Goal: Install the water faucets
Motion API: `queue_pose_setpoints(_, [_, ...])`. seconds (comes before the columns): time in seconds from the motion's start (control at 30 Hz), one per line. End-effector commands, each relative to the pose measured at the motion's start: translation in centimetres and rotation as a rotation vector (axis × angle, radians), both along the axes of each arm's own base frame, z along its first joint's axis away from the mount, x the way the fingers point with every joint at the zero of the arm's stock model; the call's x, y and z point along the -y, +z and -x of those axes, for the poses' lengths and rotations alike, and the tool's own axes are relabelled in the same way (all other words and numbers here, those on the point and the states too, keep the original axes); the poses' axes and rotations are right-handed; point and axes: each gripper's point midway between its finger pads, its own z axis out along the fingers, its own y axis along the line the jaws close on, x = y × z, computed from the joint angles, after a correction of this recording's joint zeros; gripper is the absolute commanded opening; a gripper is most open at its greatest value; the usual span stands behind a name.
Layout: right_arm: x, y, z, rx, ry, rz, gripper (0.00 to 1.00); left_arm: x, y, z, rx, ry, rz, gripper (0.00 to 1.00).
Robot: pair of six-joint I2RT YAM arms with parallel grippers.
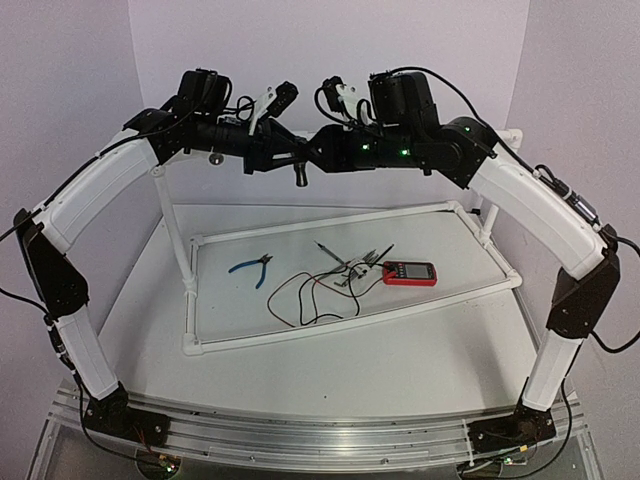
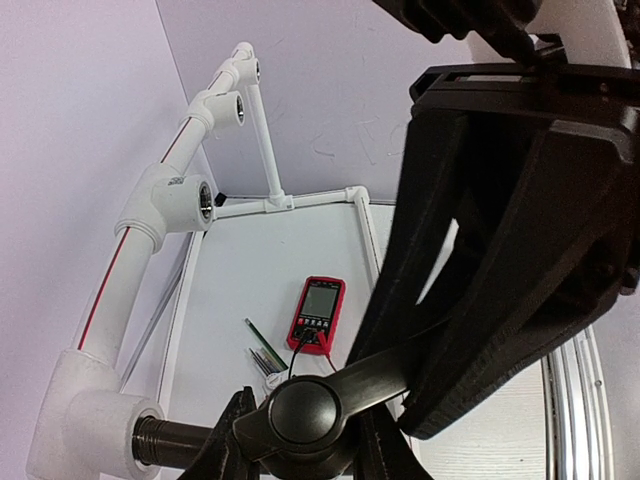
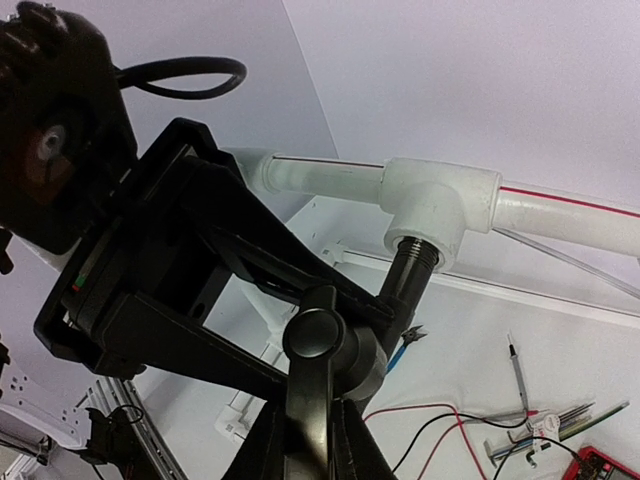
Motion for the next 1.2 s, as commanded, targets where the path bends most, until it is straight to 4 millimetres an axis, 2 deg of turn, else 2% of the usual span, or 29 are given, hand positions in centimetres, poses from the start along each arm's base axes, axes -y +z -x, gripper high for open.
queue_pose_setpoints(0.0, [0.1,1.0,-0.2,0.020,-0.012,-0.021,0.09,-0.9,2.8,-2.1,0.190,0.069,0.010,0.00])
queue_pose_setpoints(0.1, [0.0,0.8,-0.4,0.002,-0.026,-0.031,0.02,-1.0,2.7,-2.1,0.194,0.067,0.005,0.00])
queue_pose_setpoints(0.23, [0.5,0.1,-1.1,-0.040,-0.093,-0.054,0.00,-1.0,2.7,-2.0,0.212,0.059,0.001,0.01])
queue_pose_setpoints(0.37, [1.1,0.2,-1.5,-0.076,-0.156,-0.121,0.00,-1.2,2.9,-1.7,0.244,0.048,-0.005,0.18])
queue_pose_setpoints(0.43, [1.4,0.7,-1.6,-0.074,-0.182,-0.174,0.00,-1.3,3.1,-1.6,0.263,0.046,-0.007,0.24])
queue_pose_setpoints(0.67, [1.8,0.4,-2.2,-0.090,-0.234,-0.236,0.00,-2.0,3.3,-1.3,0.323,0.054,-0.039,0.47])
queue_pose_setpoints(0.9, [2.3,0.5,-2.5,-0.083,-0.267,-0.247,0.00,-2.6,2.8,-0.6,0.335,0.052,-0.068,0.61])
queue_pose_setpoints(1.0, [2.7,-0.1,-2.8,-0.110,-0.306,-0.264,0.00,-3.1,2.5,-0.4,0.361,0.058,-0.095,0.70])
queue_pose_setpoints(1.17, [2.9,-1.0,-3.4,-0.160,-0.364,-0.305,0.00,-4.4,2.7,1.5,0.485,0.004,-0.093,0.82])
